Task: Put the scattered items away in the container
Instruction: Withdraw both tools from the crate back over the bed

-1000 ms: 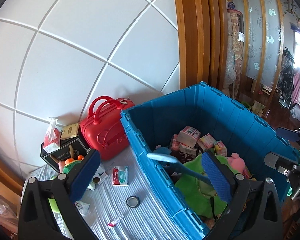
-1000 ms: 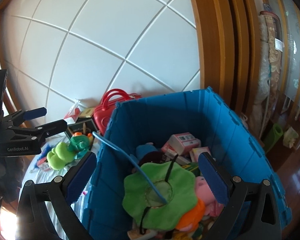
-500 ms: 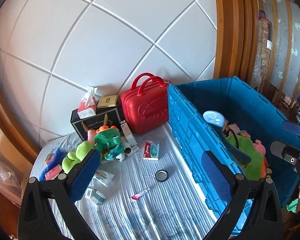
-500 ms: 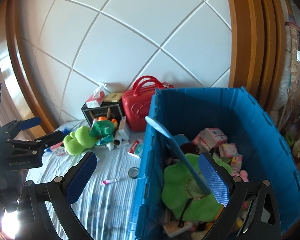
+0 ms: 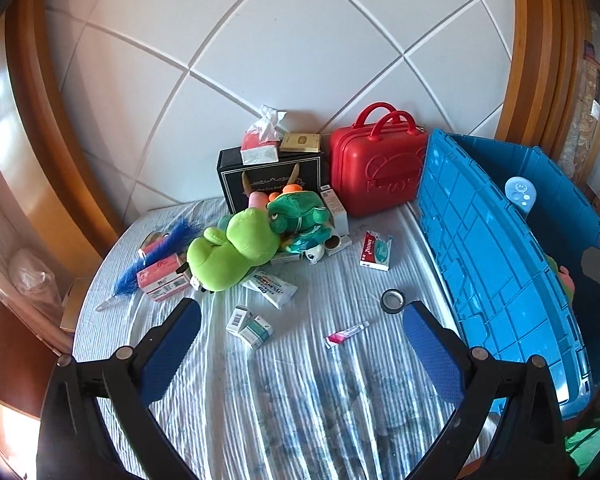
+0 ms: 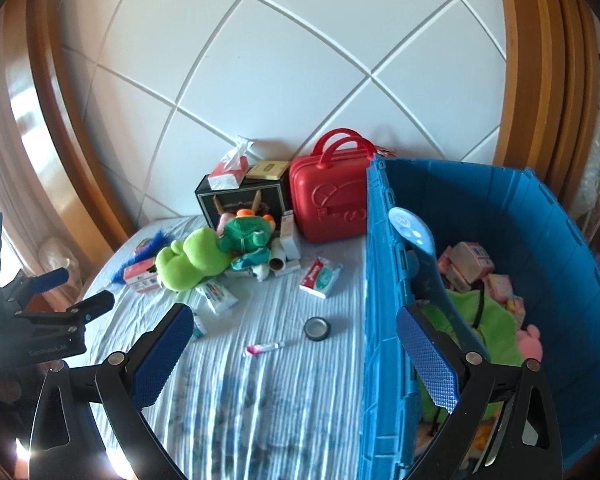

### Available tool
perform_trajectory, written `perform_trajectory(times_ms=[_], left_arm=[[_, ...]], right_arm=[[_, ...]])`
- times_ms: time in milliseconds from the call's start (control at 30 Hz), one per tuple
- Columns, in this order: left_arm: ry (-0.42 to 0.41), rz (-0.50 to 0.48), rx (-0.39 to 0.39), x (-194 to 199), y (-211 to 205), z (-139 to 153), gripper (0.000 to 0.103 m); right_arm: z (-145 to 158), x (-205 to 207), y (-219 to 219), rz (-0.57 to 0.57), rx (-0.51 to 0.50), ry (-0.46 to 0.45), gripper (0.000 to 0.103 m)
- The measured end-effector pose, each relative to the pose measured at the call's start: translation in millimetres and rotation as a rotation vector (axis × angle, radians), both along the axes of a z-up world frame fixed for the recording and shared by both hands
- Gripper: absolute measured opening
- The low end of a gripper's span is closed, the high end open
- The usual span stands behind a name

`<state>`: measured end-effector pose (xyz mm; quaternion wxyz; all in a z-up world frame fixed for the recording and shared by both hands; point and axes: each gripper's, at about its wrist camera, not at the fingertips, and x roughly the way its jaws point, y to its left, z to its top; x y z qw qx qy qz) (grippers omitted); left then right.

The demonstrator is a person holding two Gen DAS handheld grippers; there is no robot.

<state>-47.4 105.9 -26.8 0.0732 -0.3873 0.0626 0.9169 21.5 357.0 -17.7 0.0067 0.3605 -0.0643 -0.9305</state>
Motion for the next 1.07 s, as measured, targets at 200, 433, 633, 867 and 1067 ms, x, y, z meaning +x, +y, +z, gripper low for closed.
perform_trajectory(times_ms=[200,433,633,867,1067], left_arm=[[0.027,0.017,-0.002,5,-22,6,0.103],[0.049,0.024,-0.001,12,-34,11,0.103],[0.054,0.029,-0.014,19,-34,12,0.103],[0.033,0.090,0.019,23,-45,7,0.103],[0.027,0.100,0.034,29,-47,4,0.103]], right_arm=[[2,1,-19,-0.016,0.024,-0.005,0.103],[11,13,-33,-0.041,0.061,-0.002,0.103],[15,25,-36,-0.061,0.071,-0.001,0.103],[17,30,-36,-0.060,0.076,-0.001,0.103],[16,34,-36,-0.051,0.074,-0.002,0.103]])
